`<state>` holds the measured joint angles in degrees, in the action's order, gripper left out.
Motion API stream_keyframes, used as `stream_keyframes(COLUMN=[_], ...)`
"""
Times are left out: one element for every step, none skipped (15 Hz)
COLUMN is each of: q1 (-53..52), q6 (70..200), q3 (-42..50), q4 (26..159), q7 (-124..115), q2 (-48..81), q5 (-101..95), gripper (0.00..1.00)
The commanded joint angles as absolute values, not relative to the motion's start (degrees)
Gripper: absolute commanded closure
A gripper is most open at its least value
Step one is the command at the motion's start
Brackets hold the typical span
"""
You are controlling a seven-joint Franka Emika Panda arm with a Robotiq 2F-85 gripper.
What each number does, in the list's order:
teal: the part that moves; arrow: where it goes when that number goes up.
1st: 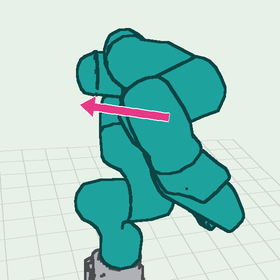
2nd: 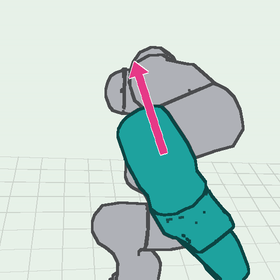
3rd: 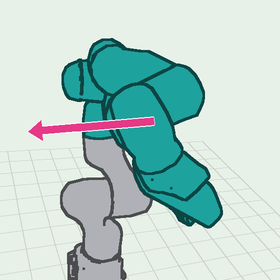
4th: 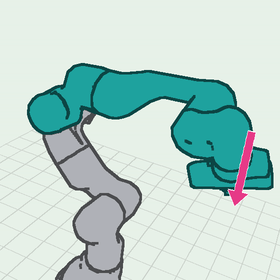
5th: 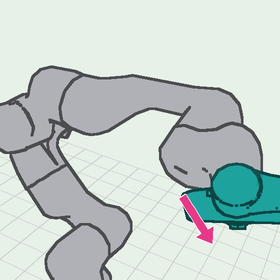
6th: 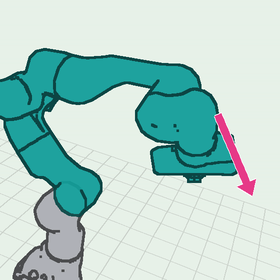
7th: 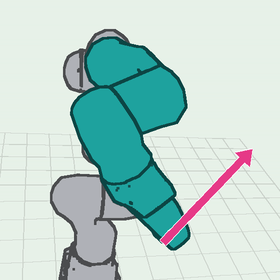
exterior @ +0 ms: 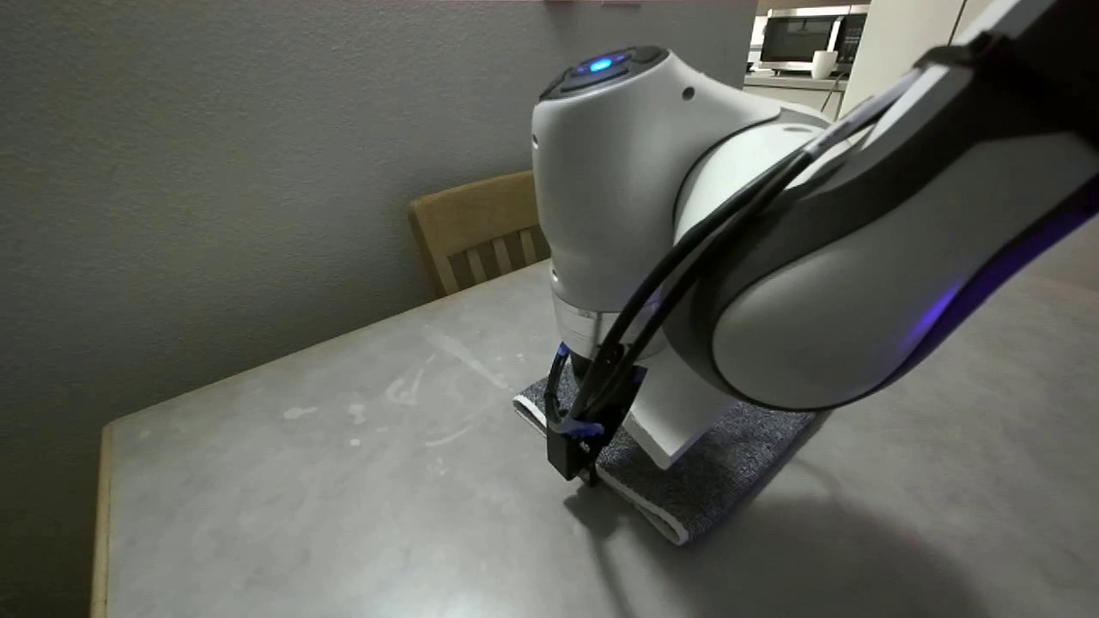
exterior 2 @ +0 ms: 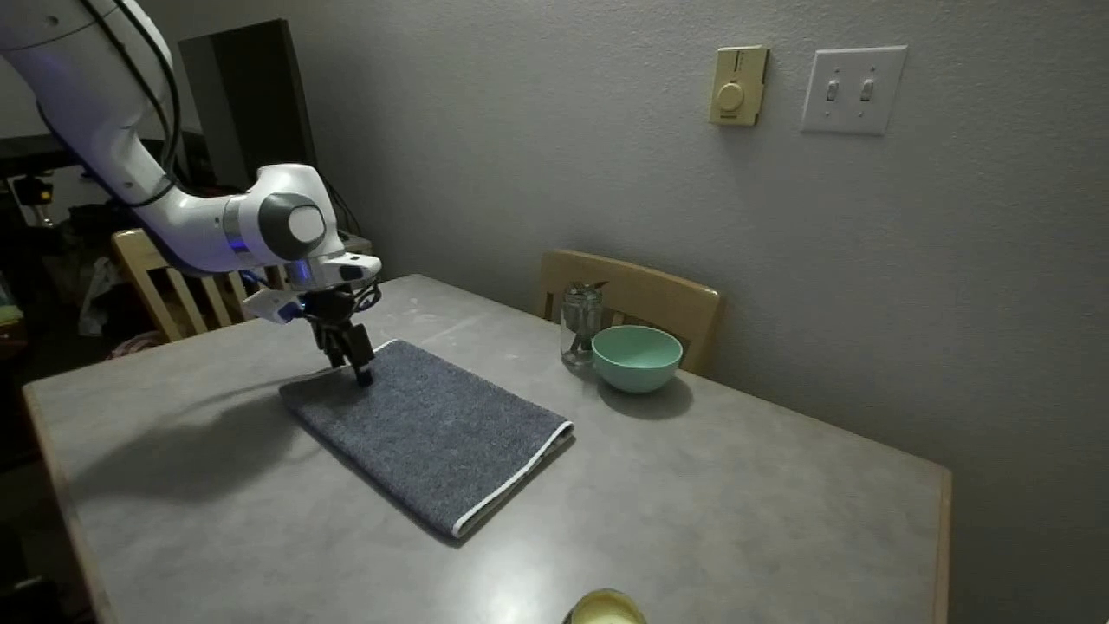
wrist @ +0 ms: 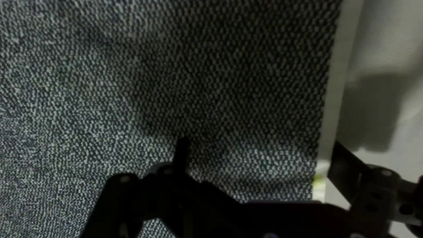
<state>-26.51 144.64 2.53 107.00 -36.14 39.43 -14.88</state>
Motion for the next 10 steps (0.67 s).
stream_keyframes(q1=[-28.29, -28.66, -29.1, -29.56, -30.0, -30.35, -30.63, -30.77, -31.0, -31.11], q6=[140.49, 139.81, 139.11, 138.53, 137.78, 137.14, 136.48, 135.91, 135.46, 134.96], q3=[4.61, 4.92, 5.28, 5.67, 6.05, 6.35, 6.55, 6.61, 6.76, 6.83], q4=[105.99, 105.79, 105.63, 105.53, 105.38, 105.33, 105.23, 105.14, 105.1, 105.01], q7=[-35.56, -35.79, -36.08, -36.48, -36.83, -37.18, -37.53, -37.79, -38.19, -38.47], q2=[40.68, 40.74, 40.8, 40.86, 40.95, 40.98, 41.03, 41.06, 41.12, 41.17], q5=[-18.1, -19.05, -20.03, -21.09, -22.18, -23.27, -24.29, -25.21, -26.19, -27.09], gripper=[0.0, 0.0, 0.0, 0.0, 0.0, 0.0, 0.0, 0.0, 0.0, 0.0])
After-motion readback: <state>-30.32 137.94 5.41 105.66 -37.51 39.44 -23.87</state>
